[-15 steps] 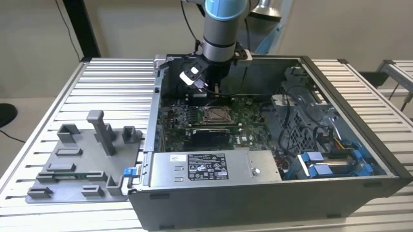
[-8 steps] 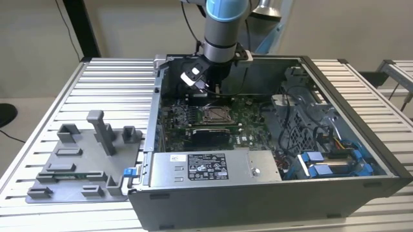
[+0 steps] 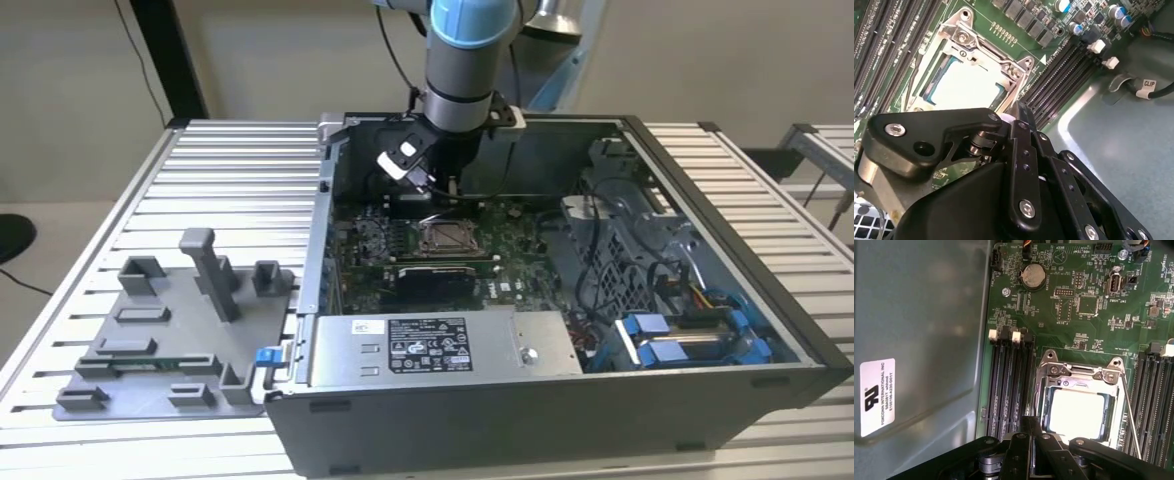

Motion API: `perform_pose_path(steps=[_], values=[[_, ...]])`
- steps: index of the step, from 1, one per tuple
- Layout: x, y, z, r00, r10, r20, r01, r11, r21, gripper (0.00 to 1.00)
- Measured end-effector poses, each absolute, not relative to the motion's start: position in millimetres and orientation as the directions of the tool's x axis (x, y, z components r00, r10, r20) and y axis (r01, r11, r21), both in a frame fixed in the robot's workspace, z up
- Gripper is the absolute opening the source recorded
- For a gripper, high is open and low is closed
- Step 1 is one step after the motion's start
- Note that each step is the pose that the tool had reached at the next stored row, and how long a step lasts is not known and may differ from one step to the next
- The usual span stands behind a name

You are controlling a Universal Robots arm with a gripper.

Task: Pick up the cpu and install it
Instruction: 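Install the first cpu locking lever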

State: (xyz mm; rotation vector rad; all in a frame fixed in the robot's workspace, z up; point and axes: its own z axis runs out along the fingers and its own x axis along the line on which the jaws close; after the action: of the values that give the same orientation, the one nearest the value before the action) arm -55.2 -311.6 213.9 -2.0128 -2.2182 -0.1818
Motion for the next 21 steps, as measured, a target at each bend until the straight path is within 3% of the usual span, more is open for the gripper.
perform_pose_path(steps=[21], values=[[-37.4,-308.9,204.7,-0.095,0.978,0.185,0.995,0.097,-0.005,0.00]])
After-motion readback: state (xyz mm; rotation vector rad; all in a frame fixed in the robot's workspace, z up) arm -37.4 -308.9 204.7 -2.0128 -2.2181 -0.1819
